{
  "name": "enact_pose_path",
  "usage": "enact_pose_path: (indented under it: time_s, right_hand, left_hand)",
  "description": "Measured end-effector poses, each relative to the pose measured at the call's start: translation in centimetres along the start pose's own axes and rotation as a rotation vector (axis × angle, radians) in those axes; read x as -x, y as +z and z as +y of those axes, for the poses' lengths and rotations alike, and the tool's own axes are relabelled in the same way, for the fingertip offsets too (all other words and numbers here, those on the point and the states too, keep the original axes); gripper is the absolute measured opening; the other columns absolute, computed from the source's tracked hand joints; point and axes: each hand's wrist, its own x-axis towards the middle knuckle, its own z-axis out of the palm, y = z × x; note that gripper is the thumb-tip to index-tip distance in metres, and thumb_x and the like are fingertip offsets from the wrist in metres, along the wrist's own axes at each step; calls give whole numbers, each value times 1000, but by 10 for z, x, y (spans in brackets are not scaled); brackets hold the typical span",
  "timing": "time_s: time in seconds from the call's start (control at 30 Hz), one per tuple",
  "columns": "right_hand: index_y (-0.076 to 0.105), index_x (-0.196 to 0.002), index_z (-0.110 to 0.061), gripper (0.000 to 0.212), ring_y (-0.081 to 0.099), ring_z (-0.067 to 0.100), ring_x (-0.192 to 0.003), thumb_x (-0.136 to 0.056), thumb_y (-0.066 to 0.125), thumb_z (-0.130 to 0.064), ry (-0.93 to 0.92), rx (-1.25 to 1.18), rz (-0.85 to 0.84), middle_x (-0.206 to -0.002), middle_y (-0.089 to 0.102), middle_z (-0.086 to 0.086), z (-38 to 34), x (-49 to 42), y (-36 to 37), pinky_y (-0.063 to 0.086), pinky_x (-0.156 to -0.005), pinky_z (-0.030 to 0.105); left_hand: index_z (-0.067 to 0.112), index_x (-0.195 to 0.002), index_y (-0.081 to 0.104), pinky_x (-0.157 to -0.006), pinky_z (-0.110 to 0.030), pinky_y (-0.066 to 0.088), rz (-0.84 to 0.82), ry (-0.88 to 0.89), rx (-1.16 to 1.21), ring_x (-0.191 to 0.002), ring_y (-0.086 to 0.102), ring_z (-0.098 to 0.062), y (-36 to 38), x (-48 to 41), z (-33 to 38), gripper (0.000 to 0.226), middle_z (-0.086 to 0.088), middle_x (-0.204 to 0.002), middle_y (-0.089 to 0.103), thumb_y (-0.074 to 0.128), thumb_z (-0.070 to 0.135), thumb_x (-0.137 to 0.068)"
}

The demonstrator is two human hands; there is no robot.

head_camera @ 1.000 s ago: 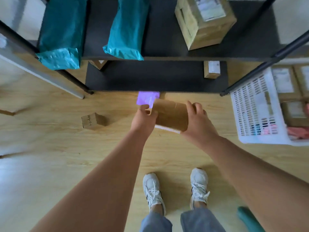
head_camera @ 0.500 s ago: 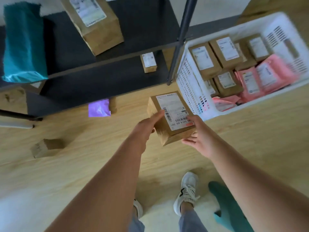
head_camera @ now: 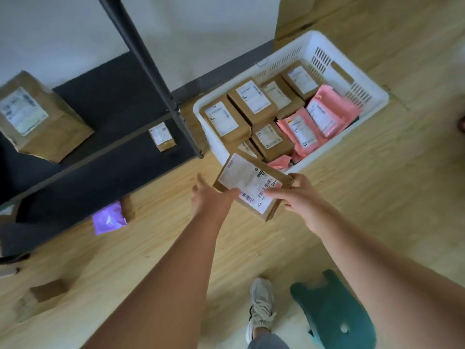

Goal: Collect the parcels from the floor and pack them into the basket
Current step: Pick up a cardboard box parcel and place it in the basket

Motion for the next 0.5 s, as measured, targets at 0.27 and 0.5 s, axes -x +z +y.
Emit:
enact_pose_path:
  time_s: [0.27,0.5]
  right_hand:
    - [38,-125,-48,93,59,16,-102,-57,84,-5,-189,446,-142,-116,56,-7,-48,-13,-51,55,-87,43]
    - [31,-144,-40,98,61,16,-80,-69,73,9,-199,462,-147,-132,47,-6,-81,-36,-73,53,-65,30]
  left_hand:
    - [37,-155,2,-119,-54,4,-340,581,-982,-150,-7,-22,24,-19,84,118,2,-163,-6,83,44,-69]
    - [32,-152,19,-106,-38,35,-380,575,-898,-131,45,-21,48,-46,127,116,6,-147,44,86,46,-58]
